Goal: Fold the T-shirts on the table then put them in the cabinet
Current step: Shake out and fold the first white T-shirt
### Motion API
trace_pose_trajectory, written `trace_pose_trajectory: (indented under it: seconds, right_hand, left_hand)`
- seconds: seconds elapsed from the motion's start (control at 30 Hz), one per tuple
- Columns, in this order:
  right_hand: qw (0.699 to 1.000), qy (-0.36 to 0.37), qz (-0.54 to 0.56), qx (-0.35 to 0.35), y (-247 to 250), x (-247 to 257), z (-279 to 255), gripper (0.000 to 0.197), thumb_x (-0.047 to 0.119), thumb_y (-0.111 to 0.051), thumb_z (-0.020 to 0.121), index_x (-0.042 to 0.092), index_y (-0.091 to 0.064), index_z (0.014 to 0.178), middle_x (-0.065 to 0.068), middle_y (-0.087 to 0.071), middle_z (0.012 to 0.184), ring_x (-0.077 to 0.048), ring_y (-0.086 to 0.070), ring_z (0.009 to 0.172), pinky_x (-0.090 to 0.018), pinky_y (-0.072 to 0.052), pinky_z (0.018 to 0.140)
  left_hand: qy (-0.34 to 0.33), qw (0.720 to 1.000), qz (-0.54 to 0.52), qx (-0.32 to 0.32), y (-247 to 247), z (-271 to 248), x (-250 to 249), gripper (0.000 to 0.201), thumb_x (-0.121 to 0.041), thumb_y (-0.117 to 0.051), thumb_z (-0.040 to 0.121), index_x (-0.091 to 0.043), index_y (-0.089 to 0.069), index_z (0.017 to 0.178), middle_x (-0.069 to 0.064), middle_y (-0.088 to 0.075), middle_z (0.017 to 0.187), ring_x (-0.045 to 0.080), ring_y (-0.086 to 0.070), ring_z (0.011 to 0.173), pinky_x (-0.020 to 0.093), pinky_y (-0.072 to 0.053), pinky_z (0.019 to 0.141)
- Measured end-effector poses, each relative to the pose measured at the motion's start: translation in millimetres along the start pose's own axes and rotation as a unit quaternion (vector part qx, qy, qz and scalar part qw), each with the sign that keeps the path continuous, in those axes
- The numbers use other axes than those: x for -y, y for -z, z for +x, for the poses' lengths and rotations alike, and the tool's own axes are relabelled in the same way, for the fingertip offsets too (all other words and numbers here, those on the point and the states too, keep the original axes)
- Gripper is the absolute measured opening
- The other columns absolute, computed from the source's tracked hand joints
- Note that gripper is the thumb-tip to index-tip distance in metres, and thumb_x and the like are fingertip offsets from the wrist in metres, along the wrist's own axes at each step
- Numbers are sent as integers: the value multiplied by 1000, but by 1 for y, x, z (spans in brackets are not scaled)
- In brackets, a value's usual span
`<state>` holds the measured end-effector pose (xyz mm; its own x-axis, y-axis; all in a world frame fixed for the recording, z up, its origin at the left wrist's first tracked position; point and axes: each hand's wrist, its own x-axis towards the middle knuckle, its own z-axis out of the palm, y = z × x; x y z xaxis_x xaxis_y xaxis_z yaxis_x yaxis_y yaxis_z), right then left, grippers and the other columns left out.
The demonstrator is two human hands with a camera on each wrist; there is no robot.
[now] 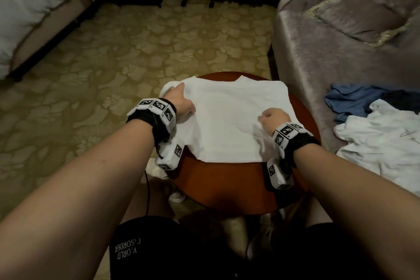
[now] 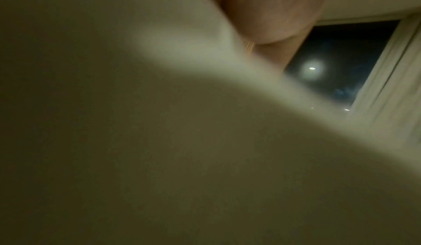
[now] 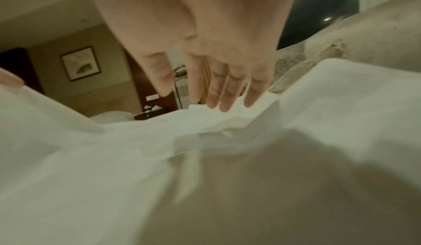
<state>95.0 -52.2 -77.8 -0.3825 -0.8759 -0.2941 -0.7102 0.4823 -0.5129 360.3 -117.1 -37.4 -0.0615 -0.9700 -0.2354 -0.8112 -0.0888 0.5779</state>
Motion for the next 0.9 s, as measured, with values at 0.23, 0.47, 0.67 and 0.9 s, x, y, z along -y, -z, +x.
trace_pose_trajectory:
  seconds: [0.23,0.47,0.67,0.9]
  right_hand:
    - [938,-166,301,47,29,-72,9,16,14,-49,95,7,-61,88,-13,-64,85,-23,-57,66,-33,-54,66]
    - [888,-199,405,89,33,-90,11,33,33,-47,99,13,-52,73,-2,-50,65,-15,-49,57,-28,-45,55]
    - [889,-162,411,123,37,-103,21,62,62,-38,92,6,-61,106,-10,-62,103,-25,-61,91,-37,-48,89]
    - [906,-142,371,145,33,-118,40,126,92,-51,40,14,-47,139,-10,-49,141,-31,-51,124,-46,-39,107]
  left_hand:
    - [-49,998,46,-7,-26,-11,-77,86,-20,-72,77,-9,-25,148,14,-38,145,30,-39,130,29,-39,87]
    - [-73,991,108,9,-80,-18,-155,71,-22,-64,82,-9,-32,144,10,-40,138,27,-35,128,27,-34,93]
    - [-109,981,-4,158,-139,-29,-214,95,-17,-66,86,-23,1,153,12,-35,150,31,-53,120,33,-48,88]
    - [6,987,-84,139,-161,-17,-182,36,-1,-39,95,-13,-53,126,11,-61,113,24,-61,94,31,-53,82]
